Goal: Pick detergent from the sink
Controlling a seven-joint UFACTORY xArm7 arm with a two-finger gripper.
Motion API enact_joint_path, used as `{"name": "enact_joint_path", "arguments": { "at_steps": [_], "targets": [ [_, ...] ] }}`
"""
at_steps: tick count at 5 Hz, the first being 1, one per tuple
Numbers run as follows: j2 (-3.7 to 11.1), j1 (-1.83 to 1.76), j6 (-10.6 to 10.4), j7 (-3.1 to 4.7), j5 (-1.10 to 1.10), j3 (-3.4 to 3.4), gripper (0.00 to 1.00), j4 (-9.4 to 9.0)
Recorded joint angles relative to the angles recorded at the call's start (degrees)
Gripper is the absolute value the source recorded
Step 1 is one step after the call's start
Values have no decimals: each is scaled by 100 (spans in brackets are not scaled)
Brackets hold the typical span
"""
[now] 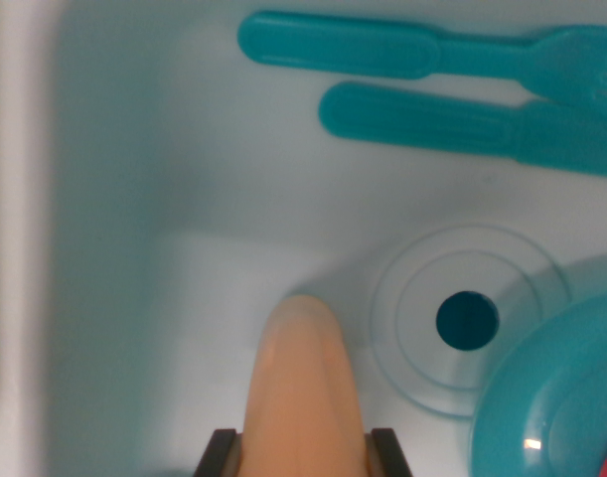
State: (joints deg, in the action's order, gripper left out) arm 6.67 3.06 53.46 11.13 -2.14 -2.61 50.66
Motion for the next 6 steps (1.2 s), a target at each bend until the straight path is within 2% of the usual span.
{"name": "enact_joint_path", "arguments": {
  "at_steps": [2, 3, 4, 6],
  "targets": [
    [-17, 0, 68, -2, 1, 0, 100, 51],
    [-43, 0, 175, -6, 4, 0, 100, 132],
    [-43, 0, 175, -6, 4, 0, 100, 132],
    [-118, -1, 478, -16, 10, -1, 100, 360]
  ]
}}
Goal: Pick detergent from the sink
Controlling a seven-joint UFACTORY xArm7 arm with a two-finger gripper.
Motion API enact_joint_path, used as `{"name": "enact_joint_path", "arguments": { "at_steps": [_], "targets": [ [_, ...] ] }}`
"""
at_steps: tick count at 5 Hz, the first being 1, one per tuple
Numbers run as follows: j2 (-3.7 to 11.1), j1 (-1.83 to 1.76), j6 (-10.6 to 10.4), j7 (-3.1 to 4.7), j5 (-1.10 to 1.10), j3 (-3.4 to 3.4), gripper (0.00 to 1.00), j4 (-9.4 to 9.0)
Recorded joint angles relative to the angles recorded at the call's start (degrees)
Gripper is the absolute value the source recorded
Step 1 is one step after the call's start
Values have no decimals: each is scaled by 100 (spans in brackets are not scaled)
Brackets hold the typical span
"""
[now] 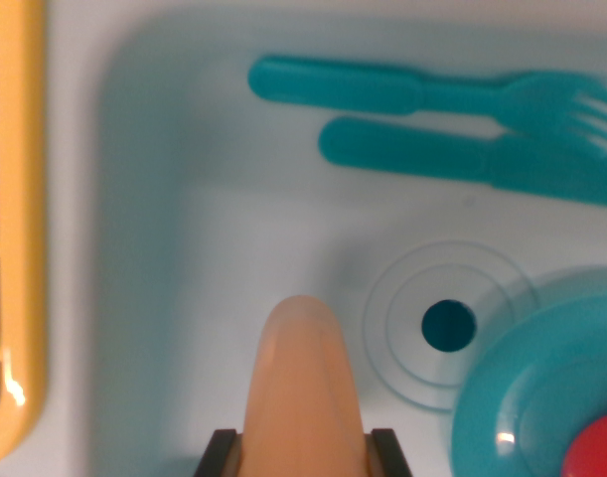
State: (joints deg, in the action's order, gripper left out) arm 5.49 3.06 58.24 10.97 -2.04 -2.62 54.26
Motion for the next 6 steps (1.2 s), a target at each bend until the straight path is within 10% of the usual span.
{"name": "enact_joint_path", "arguments": {
  "at_steps": [6],
  "targets": [
    [-160, -1, 646, -22, 14, -1, 100, 487]
  ]
}}
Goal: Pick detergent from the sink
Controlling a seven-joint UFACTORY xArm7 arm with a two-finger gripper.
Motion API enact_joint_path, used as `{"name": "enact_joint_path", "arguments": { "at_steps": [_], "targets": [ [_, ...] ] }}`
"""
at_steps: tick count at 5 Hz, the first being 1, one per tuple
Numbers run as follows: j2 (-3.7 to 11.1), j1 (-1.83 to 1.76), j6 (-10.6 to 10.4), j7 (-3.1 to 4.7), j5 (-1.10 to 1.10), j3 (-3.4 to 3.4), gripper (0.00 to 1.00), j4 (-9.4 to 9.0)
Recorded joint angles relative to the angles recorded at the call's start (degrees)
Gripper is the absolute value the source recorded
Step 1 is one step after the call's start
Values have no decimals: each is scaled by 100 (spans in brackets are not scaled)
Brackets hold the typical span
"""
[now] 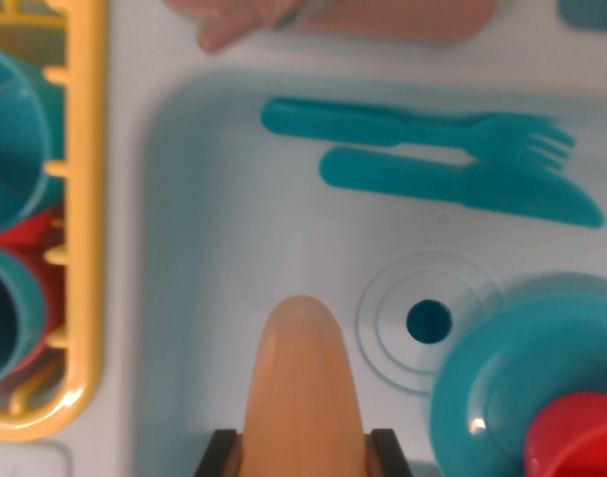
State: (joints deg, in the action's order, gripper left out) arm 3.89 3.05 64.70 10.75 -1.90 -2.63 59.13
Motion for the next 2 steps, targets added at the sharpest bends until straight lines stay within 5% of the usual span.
{"name": "enact_joint_path", "arguments": {
  "at_steps": [1, 2],
  "targets": [
    [0, 0, 0, 0, 0, 0, 100, 0],
    [-63, 0, 254, -9, 5, -1, 100, 191]
  ]
}}
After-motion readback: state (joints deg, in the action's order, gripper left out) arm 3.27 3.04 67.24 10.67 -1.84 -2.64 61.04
